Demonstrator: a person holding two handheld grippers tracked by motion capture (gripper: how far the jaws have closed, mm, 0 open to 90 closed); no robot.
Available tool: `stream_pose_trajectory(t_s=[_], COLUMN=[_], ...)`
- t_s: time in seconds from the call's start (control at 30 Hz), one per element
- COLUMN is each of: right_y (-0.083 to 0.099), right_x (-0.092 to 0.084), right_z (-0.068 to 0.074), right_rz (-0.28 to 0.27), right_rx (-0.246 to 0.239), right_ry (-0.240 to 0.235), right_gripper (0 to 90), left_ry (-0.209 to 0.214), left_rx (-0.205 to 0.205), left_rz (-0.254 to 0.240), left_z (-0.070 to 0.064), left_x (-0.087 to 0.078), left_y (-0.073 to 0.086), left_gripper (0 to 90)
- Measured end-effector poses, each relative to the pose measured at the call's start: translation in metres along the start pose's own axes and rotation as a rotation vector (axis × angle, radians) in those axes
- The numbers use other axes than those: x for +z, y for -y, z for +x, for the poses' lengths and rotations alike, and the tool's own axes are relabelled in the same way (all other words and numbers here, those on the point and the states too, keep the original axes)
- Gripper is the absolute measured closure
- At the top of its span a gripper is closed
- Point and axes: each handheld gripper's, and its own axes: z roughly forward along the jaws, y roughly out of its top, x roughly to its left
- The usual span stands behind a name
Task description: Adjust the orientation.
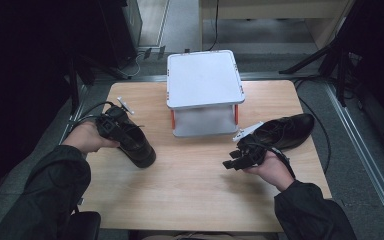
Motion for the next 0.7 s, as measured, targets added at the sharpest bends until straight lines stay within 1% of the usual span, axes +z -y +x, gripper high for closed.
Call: stream_pose_trajectory(t_s=[0.03, 0.07, 0.1, 0.13, 0.2, 0.27, 0.3, 0.33, 0.37, 0.43, 0.47, 0.57, 0.63, 0.67, 0.7], right_y=[0.0, -0.001, -0.001, -0.002, -0.004, -0.006, -0.006, -0.007, -0.008, -0.009, -0.009, -0.01, -0.01, -0.011, -0.01], right_x=[0.0, 0.001, 0.001, 0.002, 0.003, 0.004, 0.005, 0.005, 0.006, 0.007, 0.007, 0.008, 0.008, 0.008, 0.008], right_z=[0.0, 0.0, 0.0, 0.001, 0.001, 0.001, 0.001, 0.002, 0.002, 0.002, 0.002, 0.002, 0.002, 0.002, 0.002], right_rz=[0.001, 0.003, 0.003, 0.002, 0.003, 0.006, 0.007, 0.008, 0.008, 0.008, 0.011, 0.012, 0.014, 0.015, 0.015], right_rx=[-0.002, -0.003, -0.003, -0.004, -0.009, -0.015, -0.016, -0.017, -0.019, -0.023, -0.023, -0.026, -0.026, -0.027, -0.027], right_ry=[0.0, -0.002, -0.003, -0.003, -0.005, -0.008, -0.009, -0.008, -0.01, -0.011, -0.012, -0.013, -0.014, -0.014, -0.013], right_gripper=[47.9, 47.9, 47.9, 47.9, 47.9, 47.9, 47.9, 47.9, 47.9, 47.9, 47.9, 47.9, 47.9, 47.9, 47.9], left_ry=[-0.009, -0.012, -0.024, -0.033, -0.038, -0.02, -0.013, -0.022, -0.03, -0.033, -0.04, -0.039, -0.039, -0.045, -0.048], left_rx=[-0.027, -0.045, -0.065, -0.076, -0.126, -0.2, -0.23, -0.261, -0.282, -0.313, -0.323, -0.369, -0.422, -0.435, -0.463], left_rz=[-0.009, -0.012, -0.012, -0.011, -0.019, -0.043, -0.052, -0.048, -0.048, -0.042, -0.046, -0.05, -0.072, -0.077, -0.078], left_z=[0.003, 0.006, 0.009, 0.011, 0.017, 0.023, 0.026, 0.027, 0.029, 0.032, 0.033, 0.034, 0.034, 0.035, 0.034], left_x=[-0.003, -0.005, -0.007, -0.007, -0.008, -0.005, -0.002, 0.001, 0.004, 0.01, 0.012, 0.017, 0.017, 0.017, 0.017], left_y=[0.004, 0.006, 0.011, 0.014, 0.021, 0.027, 0.03, 0.032, 0.034, 0.036, 0.037, 0.037, 0.035, 0.035, 0.034], left_gripper=[62.3, 62.3, 62.1, 61.7, 61.2, 60.2, 60.2, 59.7, 59.0, 58.5, 58.3, 57.3, 56.3, 55.5, 55.1])
